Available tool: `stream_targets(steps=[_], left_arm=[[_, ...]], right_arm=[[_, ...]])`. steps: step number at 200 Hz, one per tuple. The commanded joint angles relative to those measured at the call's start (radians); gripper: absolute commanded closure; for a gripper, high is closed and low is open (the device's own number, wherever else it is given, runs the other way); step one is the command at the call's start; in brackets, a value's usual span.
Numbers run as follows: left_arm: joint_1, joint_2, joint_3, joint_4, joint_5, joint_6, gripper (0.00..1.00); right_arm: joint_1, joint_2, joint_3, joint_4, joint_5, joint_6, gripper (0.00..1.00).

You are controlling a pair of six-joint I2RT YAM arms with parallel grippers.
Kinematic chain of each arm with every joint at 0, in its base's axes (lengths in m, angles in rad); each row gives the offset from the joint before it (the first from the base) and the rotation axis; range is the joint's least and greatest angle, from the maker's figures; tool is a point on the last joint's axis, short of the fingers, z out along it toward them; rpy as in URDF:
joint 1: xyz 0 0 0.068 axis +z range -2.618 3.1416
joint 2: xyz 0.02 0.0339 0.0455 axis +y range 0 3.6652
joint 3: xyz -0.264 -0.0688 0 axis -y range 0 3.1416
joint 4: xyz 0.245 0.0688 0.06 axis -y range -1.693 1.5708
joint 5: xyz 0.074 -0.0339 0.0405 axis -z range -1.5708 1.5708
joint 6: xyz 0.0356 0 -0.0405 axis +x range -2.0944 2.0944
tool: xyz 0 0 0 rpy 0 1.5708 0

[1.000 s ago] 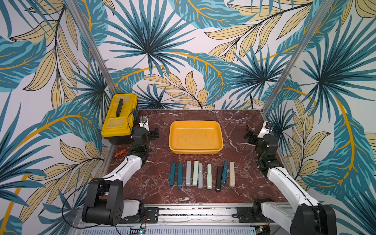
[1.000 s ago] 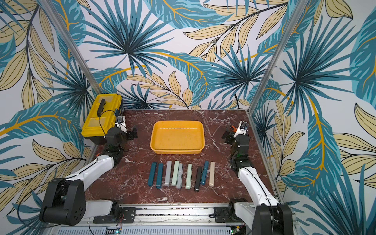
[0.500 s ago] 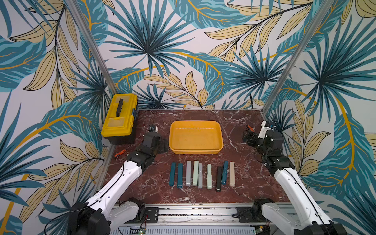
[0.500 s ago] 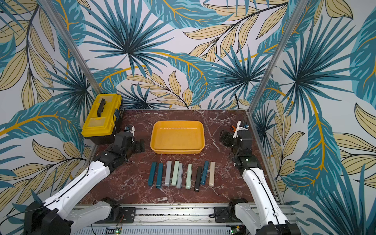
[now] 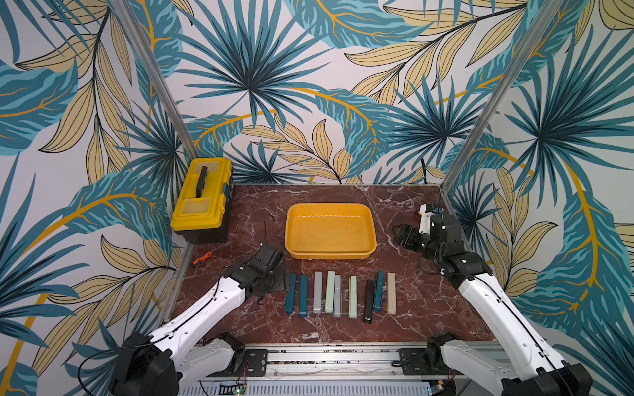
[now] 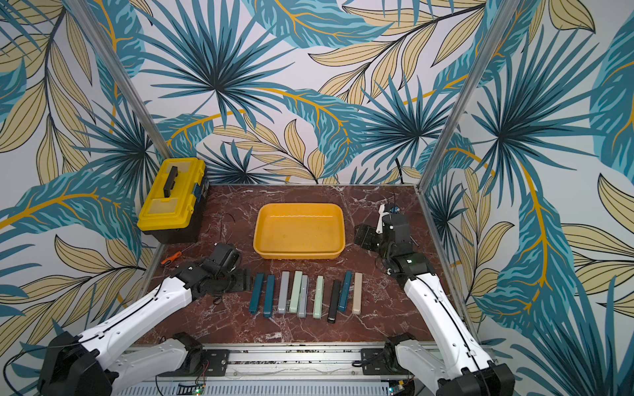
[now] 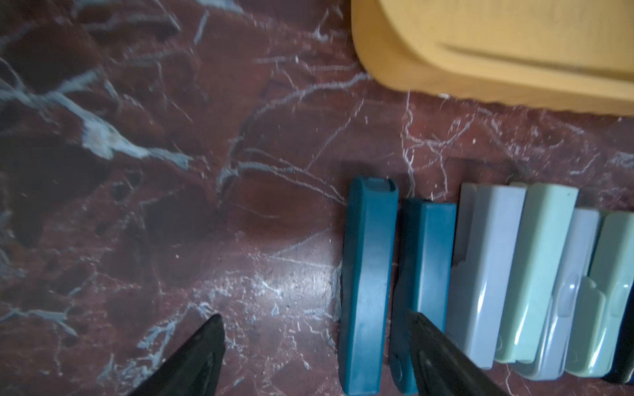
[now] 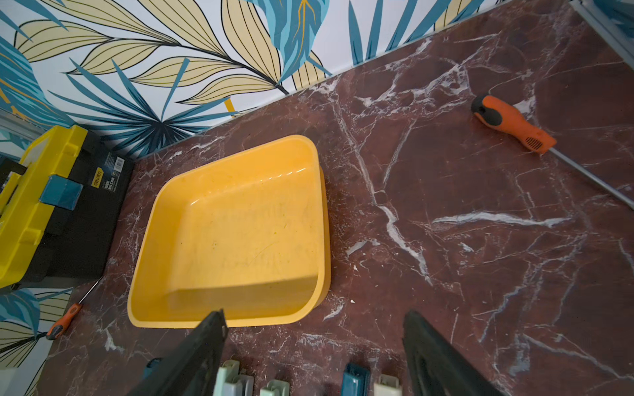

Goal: Put the pruning pliers into the storage box
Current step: Pick up the pruning pliers from the center of the board.

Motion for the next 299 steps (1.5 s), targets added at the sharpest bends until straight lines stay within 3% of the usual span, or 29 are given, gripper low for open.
stream_targets(steps=[1, 55, 168, 188, 249, 299], left_arm=[[-0.023, 0.004, -0.014, -0.014, 0.054, -0.036, 0.15], [-0.04, 0.025, -0.025, -0.024, 0.074, -0.032, 0.16], [-0.111, 0.238, 0.027, 0.015, 0.007, -0.019, 0.16], [-0.115, 0.287, 0.046, 0.018, -0.005, -0.007, 0.22], [-0.136, 0.409, 0.111, 0.023, -0.05, 0.02, 0.26], [-0.163, 0.479, 0.117, 0.059, -0.042, 0.002, 0.38]], right_arm=[[0.021, 0.052, 0.031, -0.01, 0.004, 0.018, 0.19], [0.061, 0.103, 0.028, 0.016, 0.04, 0.037, 0.21], [0.064, 0.109, 0.018, 0.004, 0.059, 0.019, 0.21], [0.064, 0.11, 0.009, 0.008, 0.058, 0.021, 0.21], [0.064, 0.114, -0.023, 0.037, 0.046, 0.021, 0.21], [0.064, 0.119, -0.011, 0.032, 0.045, 0.013, 0.21]])
